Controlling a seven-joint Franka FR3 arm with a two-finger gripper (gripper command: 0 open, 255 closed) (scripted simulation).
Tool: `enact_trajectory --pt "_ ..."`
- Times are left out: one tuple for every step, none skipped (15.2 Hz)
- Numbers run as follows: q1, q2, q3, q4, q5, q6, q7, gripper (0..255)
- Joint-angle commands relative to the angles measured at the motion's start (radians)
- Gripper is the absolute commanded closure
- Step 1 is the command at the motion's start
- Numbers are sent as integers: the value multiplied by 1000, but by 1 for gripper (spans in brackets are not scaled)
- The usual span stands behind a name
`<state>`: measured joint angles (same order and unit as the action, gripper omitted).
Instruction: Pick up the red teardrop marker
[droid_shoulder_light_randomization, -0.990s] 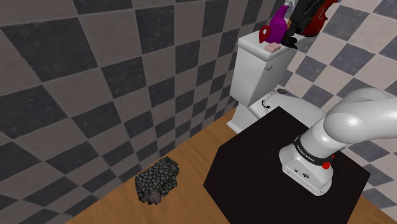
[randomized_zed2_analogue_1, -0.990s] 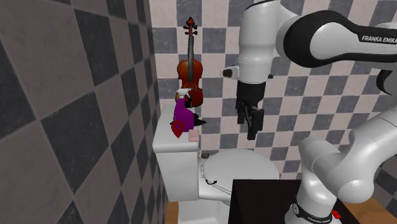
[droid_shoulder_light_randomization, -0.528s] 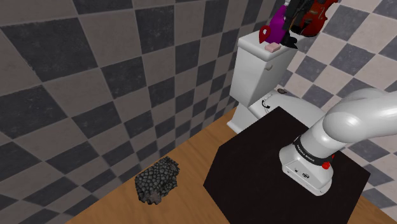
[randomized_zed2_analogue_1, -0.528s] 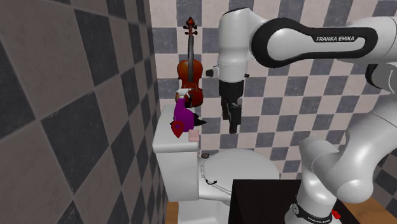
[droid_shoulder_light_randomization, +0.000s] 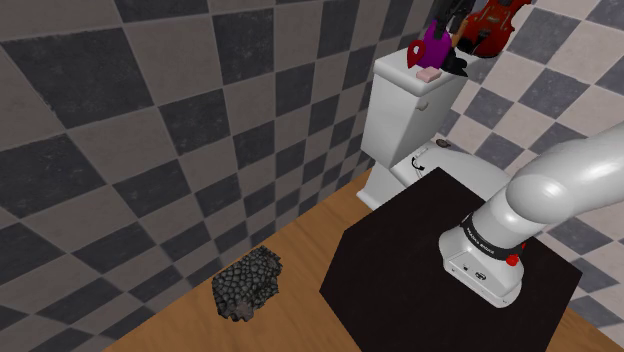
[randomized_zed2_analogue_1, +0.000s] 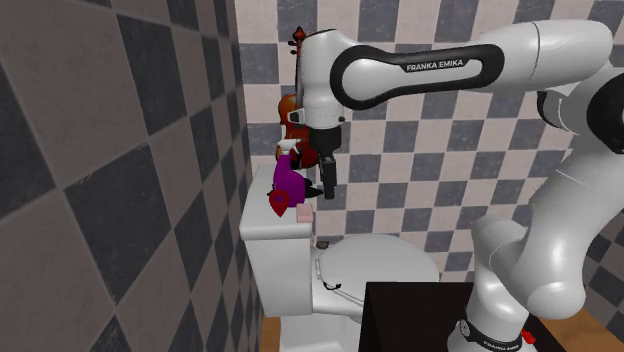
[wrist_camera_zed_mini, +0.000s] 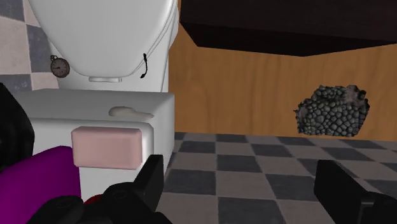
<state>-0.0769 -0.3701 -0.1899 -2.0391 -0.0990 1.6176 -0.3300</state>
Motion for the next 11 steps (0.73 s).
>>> enact_trajectory --pt "-8 78 -28 62 1 10 -35 0" --pt "-12 115 -40 93 4 14 -51 0" --pt "-16 153 -52 125 7 16 -67 0" --pt "-20 192 -63 159 12 17 -83 0" --pt "-25 231 -74 194 18 18 -100 0" --pt "-31 270 -84 231 25 17 -117 0" --pt "-37 311 -94 269 33 15 -133 0" --pt "-44 352 -104 310 42 11 -150 0" --pt "-52 394 -112 352 51 7 -167 0" --pt "-61 437 -120 396 62 1 -183 0" --pt "-71 480 -127 443 73 -7 -199 0"
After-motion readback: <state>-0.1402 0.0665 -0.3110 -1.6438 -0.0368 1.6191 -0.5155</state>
